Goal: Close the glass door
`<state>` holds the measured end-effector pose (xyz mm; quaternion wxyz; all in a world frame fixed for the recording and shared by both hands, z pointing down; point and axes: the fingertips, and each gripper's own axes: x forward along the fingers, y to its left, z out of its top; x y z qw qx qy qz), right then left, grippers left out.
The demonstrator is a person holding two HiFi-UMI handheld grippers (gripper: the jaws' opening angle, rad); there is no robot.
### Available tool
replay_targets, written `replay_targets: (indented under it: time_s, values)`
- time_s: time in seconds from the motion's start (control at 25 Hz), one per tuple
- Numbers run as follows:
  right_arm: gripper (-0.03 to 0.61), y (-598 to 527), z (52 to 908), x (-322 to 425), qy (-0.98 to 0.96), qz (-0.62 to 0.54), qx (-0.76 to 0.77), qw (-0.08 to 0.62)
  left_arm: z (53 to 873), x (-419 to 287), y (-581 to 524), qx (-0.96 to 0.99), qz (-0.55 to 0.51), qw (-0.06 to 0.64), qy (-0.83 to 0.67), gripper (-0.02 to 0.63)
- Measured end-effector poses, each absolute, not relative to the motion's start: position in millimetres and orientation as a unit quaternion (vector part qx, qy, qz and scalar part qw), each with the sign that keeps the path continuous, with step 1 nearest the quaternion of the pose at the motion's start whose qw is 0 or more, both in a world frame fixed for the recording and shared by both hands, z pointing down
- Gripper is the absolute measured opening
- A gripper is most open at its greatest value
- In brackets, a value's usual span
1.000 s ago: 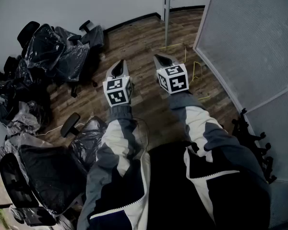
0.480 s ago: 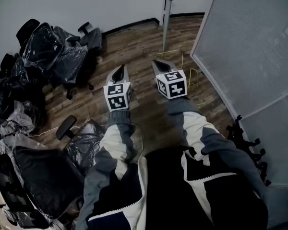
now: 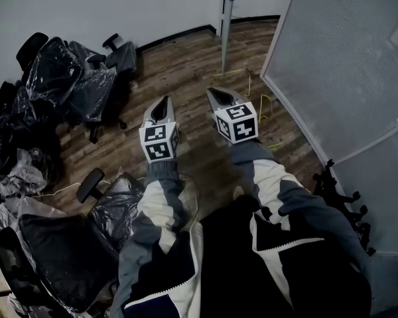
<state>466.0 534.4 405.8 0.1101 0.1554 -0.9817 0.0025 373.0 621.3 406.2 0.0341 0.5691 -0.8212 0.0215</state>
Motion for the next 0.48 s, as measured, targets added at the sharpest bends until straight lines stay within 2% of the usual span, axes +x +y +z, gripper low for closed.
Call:
replay_targets:
  time_s: [0.24,0.4,0.48]
  values:
    - [0.014,501.2,417.4,446.5,-0.985,0.02,0.139,0.105,422.0,358.8,589.8,0.566,0.035,0.046,-0.822,0.002]
    - [0.014,466.3,429.0,411.5,-0.988,0.041,0.113,0.099,437.7,341.1,553.0,0.553,0.086,0.049,-0.827,0.002]
    - [0.014,443.7,433.8,394.8,-0.989,0.042,0.099,0.102,440.6,326.0,530.0,0.545,0.077,0.063,-0.833,0.002]
